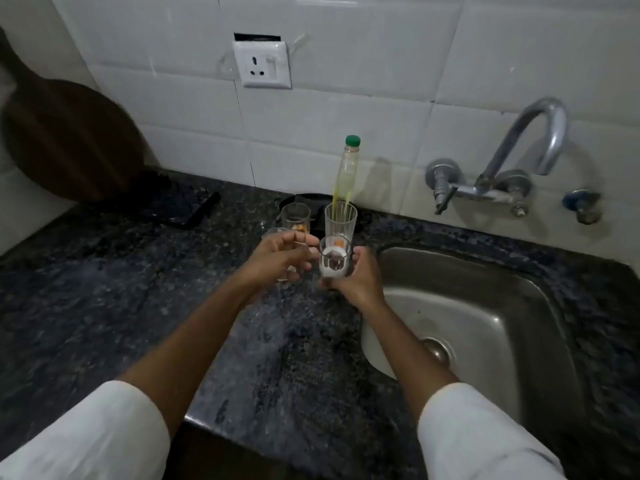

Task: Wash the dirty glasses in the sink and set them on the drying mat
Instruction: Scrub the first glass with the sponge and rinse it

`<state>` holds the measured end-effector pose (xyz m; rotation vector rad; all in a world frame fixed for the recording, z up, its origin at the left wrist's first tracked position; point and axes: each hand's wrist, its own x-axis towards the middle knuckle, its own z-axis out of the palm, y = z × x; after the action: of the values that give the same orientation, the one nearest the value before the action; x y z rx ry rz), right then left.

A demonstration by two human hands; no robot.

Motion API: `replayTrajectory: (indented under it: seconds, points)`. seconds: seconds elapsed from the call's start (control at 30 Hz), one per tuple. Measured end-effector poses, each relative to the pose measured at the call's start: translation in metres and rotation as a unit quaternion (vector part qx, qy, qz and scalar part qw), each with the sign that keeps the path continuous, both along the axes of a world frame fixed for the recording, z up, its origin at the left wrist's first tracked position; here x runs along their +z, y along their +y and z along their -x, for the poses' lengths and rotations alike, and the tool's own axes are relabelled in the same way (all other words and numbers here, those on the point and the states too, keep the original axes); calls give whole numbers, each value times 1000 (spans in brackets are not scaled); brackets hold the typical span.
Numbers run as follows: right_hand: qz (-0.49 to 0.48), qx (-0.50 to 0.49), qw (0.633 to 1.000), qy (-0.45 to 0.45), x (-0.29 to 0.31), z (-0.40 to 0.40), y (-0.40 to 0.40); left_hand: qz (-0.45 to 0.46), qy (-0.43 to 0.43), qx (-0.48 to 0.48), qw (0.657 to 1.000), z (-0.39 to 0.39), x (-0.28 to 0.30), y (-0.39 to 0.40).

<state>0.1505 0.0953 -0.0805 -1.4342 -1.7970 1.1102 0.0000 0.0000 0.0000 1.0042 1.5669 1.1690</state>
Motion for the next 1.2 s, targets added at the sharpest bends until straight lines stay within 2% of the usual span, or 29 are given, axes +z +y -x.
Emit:
replayTrajectory:
  seconds: [0.13,0.3,0.4,0.53,0.7,0.8,0.9,1.07,1.2]
  points:
    - [3,-37,999,-10,-19,23,10,-8,20,-7,1000,15,2,26]
    - [-39,-110,993,26,-37,41,9,-17,16,-34,999,27,4,59]
    - [-49,-117,991,35,-37,42,11,-26,15,-62,998,23,6,80]
    - [-65,-115,990,54,-26,14,9,-45,37,-114,992,1,12,116]
    - [-108,-202,971,70,-4,-65,27,-52,117,-182,975,-64,22,179]
    - [-103,-237,965,46,12,-119,44,-62,203,-173,962,-108,20,213]
    - [-105,-248,963,22,22,-164,58,-29,292,-150,944,-141,5,238]
    - [-108,-244,963,19,32,-201,78,-33,348,-45,936,-167,-11,248]
    - [-108,-229,967,33,33,-204,87,-31,380,-16,924,-171,-8,248]
